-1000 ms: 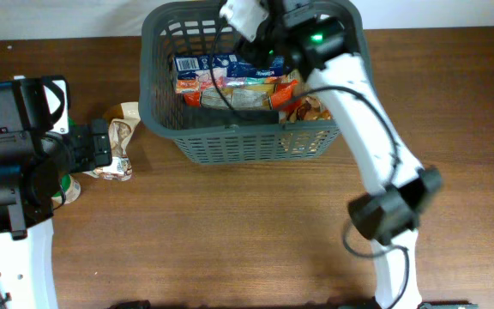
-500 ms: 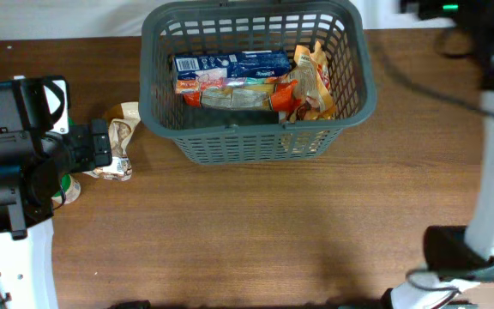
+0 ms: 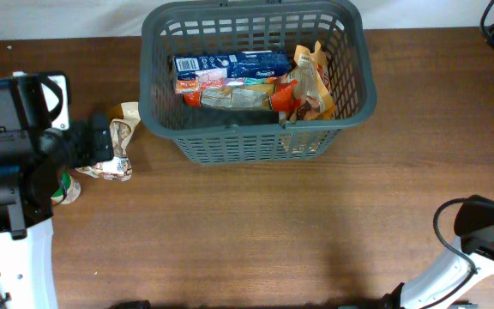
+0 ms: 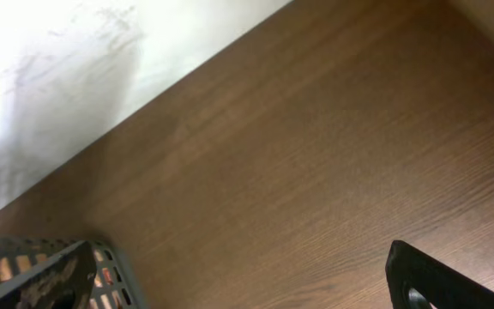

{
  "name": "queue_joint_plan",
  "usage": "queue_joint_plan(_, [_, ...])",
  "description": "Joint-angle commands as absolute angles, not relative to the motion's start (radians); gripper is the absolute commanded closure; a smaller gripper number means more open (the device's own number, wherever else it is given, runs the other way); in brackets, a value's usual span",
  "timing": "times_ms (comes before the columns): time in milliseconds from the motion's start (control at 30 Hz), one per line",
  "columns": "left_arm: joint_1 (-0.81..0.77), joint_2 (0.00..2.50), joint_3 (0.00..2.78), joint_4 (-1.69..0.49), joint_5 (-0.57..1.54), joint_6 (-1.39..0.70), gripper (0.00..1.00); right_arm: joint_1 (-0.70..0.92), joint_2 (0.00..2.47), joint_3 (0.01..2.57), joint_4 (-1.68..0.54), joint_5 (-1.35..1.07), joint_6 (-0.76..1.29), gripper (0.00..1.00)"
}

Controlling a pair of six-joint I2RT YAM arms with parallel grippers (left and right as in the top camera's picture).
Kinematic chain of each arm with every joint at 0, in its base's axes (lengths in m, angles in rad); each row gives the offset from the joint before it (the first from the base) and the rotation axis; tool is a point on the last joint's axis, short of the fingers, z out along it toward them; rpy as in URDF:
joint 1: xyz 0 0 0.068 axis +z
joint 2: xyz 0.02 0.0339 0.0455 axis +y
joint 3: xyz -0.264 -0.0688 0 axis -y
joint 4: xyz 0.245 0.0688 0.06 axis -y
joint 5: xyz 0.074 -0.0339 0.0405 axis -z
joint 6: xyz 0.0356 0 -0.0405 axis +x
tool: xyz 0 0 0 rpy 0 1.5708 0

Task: Pack container
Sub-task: 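Grasp the brown paper coffee bag with the left gripper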

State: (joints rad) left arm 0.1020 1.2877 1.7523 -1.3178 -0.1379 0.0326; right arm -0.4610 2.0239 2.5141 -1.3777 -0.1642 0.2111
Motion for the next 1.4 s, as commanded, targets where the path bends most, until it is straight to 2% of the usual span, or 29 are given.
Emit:
queue_joint_plan(0, [0.098, 1.293, 1.761, -1.221, 0.055, 0.027, 0.01, -0.465, 2.04, 2.51, -1.377, -0.188, 0.226, 0.01])
queue_joint_plan(233, [0.128, 1.395, 1.761, -1.142, 0.028, -0.016, 0.01, -0.465, 2.044, 2.51, -1.377, -0.188, 0.226, 0.01])
queue_joint_plan(500, [0.207, 1.663, 1.761, -1.154, 0.03, -0.002, 0.01, -0.465, 2.044, 2.51, -1.377, -0.188, 0.226, 0.01])
queue_joint_plan(800, [0.206, 1.952, 1.761, -1.155, -0.001, 0.076, 0.02, -0.465, 2.044, 2.51, -1.377, -0.188, 0.226, 0.01])
queue_joint_plan(1033, [0.205, 2.122, 1.761, -1.129, -0.072, 0.13, 0.09, -0.465, 2.044, 2.51, -1.377, -0.188, 0.226, 0.01])
queue_joint_plan(1100, [0.205, 2.16, 1.761, -1.11, -0.075, 0.2, 0.21, -0.465, 2.044, 2.51, -1.377, -0.188, 0.226, 0.01])
queue_joint_plan(1167, [0.205, 2.186, 1.761, -1.093, -0.076, 0.271, 0.26, -0.465, 2.044, 2.51, -1.377, -0.188, 0.226, 0.01])
queue_joint_plan(1367, [0.205, 2.229, 1.761, -1.014, -0.076, 0.385, 0.29, -0.465, 2.044, 2.51, -1.377, -0.188, 0.226, 0.01])
